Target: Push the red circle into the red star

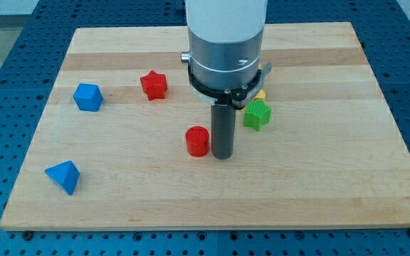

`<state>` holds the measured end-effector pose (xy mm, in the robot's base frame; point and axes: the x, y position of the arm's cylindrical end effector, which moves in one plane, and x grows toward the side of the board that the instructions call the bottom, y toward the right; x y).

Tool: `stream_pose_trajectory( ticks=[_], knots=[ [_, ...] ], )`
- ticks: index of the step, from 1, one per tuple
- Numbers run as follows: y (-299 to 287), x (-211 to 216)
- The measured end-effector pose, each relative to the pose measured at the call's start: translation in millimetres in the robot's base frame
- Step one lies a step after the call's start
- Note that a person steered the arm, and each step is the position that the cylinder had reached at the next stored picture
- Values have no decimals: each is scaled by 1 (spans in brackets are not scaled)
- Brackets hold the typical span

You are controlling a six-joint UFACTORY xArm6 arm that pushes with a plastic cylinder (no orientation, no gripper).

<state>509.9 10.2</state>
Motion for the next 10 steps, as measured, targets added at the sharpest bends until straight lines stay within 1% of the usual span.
stream_pose_trajectory(
  ticks=[3, 5, 6, 8, 10],
  knots=[
    [-56, -4],
    [-90, -28],
    [-102, -36],
    [-125, -22],
    [-132, -39]
  ],
)
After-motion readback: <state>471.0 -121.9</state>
